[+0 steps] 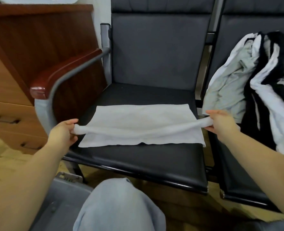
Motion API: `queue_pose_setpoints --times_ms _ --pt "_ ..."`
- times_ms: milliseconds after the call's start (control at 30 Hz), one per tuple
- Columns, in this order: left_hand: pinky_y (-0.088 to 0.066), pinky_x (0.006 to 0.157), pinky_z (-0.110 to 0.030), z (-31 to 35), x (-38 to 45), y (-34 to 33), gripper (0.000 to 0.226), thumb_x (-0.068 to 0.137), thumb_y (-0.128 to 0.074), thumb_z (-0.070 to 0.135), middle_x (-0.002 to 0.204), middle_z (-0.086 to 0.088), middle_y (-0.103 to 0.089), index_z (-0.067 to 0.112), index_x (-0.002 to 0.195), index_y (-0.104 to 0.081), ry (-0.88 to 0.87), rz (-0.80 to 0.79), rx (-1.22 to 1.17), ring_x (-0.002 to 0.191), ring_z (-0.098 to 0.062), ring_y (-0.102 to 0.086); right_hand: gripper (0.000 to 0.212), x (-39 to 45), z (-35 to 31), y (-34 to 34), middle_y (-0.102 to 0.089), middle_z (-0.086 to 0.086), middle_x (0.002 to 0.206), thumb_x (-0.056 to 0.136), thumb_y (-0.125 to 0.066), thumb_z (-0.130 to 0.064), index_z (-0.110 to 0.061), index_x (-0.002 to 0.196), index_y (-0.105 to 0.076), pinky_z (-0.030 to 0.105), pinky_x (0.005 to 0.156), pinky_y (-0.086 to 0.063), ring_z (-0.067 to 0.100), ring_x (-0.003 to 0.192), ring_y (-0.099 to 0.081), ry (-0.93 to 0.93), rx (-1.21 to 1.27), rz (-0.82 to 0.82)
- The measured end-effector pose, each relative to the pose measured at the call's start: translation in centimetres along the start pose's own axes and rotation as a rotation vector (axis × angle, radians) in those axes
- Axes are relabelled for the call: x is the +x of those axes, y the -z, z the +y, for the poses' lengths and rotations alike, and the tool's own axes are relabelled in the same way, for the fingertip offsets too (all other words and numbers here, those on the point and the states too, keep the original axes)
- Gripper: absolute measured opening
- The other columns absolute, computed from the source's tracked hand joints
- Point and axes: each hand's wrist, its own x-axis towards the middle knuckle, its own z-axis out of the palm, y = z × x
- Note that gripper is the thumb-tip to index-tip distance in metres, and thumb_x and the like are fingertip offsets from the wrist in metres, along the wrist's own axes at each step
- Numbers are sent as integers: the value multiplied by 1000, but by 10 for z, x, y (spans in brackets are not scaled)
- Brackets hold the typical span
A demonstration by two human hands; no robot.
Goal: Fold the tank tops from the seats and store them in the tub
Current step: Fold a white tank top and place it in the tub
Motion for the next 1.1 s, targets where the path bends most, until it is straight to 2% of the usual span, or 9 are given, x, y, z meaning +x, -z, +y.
queue_pose_setpoints --times_ms 133,233,300,500,667,800,867,1000,1100 --pt "-46 79 -32 -12 -15 -4 34 101 -39 6 133 -16 -49 13 127 -59 102 27 262 111 -34 -51 28 -7 22 11 -56 16 101 93 -40 7 -8 85 -62 27 55 -57 27 78 -56 -46 33 39" --pt "-45 74 -34 -14 -25 -3 30 99 -43 6 95 -13 -57 3 126 -57 10 20 433 84 -26 -52 25 -10 31 13 -61 17 119 89 -47 2 -14 90 -66 40 88 -52 35 104 -59 61 -469 37" --pt "-42 74 -35 -16 -31 -1 33 99 -51 20 75 -11 -53 -4 120 -59 -49 32 547 70 -24 -51 25 -23 30 12 -63 15 118 87 -48 -3 -14 100 -66 34 89 -46 35 110 -57 188 -747 6" --pt "-43 88 -40 -21 -40 3 54 89 -65 40 114 -22 -60 -5 120 -57 -103 -11 898 105 -36 -56 22 -60 36 -23 -60 10 114 87 -54 -12 -16 104 -67 36 92 -41 32 113 -50 555 -1077 -153" --pt "-37 80 -33 -21 -46 2 50 93 -58 41 109 -19 -60 -5 112 -60 -91 -63 1039 100 -32 -55 25 -103 44 -86 -60 1 119 94 -53 -27 -20 117 -62 30 97 -38 21 115 -48 716 -1054 -518" --pt "-43 75 -31 -25 -63 1 31 95 -57 34 95 -14 -58 3 97 -59 -31 -99 910 85 -25 -54 39 -148 42 -140 -56 -5 129 94 -56 -39 -26 129 -53 24 97 -35 14 117 -48 808 -1015 -782" --pt "-40 56 -23 -24 -73 6 23 95 -57 29 74 -8 -51 8 86 -58 138 -162 664 63 -17 -47 45 -167 43 -161 -55 -4 131 91 -59 -42 -27 133 -50 25 96 -37 14 117 -48 851 -1020 -855" --pt "-29 36 -15 -19 -79 24 26 92 -55 28 50 3 -37 13 71 -59 370 -395 19 40 -7 -31 51 -191 46 -183 -55 -2 128 87 -63 -46 -25 132 -49 28 94 -41 16 113 -50 962 -981 -825" --pt "-30 39 -14 -13 -83 29 36 93 -54 30 51 3 -38 14 61 -60 338 -500 -4 42 -7 -32 38 -196 42 -187 -58 0 120 92 -59 -38 -23 126 -52 26 87 -45 16 104 -54 974 -915 -791"
